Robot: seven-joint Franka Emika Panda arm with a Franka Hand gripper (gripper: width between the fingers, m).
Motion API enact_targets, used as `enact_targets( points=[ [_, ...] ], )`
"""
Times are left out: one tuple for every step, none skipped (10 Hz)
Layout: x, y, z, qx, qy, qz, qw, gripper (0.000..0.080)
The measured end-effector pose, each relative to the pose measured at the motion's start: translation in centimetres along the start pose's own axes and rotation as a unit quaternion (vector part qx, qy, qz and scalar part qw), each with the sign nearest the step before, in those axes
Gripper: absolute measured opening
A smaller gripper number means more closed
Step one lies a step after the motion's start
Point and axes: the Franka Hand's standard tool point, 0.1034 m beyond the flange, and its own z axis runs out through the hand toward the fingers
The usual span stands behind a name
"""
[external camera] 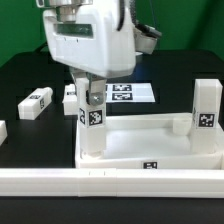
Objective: Assemble desk
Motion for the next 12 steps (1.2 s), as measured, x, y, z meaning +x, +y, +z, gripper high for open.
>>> enact_targets(
  points=[
    [0.00,0.00,0.00,0.000,0.000,0.002,1.000,0.0290],
    [-0.02,-0.04,-0.01,0.003,-0.002,0.043,0.999,0.0290],
    [-0.05,-0.04,0.01,0.002,-0.002,0.024,1.000,0.0290],
    [-0.05,-0.04,0.01,0.002,-0.002,0.008,1.000,0.0470],
    [-0.11,-0.06,0.02,0.002,-0.002,-0.005,1.000,0.0586],
    [-0.13,-0.06,0.03,0.002,-0.002,-0.056,0.998,0.0586],
    [-0.23,-0.10,0.04,0.001,-0.001,-0.102,0.995,0.0635],
    [-0.31,-0.13,0.05,0.000,0.000,-0.158,0.987,0.0635],
    [-0.28,-0.12,0.05,0.000,0.000,-0.209,0.978,0.0647],
    [-0.27,-0.11,0.05,0.000,0.000,-0.251,0.968,0.0647],
    [-0.23,-0.09,0.04,-0.002,0.001,-0.296,0.955,0.0648],
    [-0.25,-0.10,0.04,-0.003,0.001,-0.340,0.940,0.0648]
  ],
)
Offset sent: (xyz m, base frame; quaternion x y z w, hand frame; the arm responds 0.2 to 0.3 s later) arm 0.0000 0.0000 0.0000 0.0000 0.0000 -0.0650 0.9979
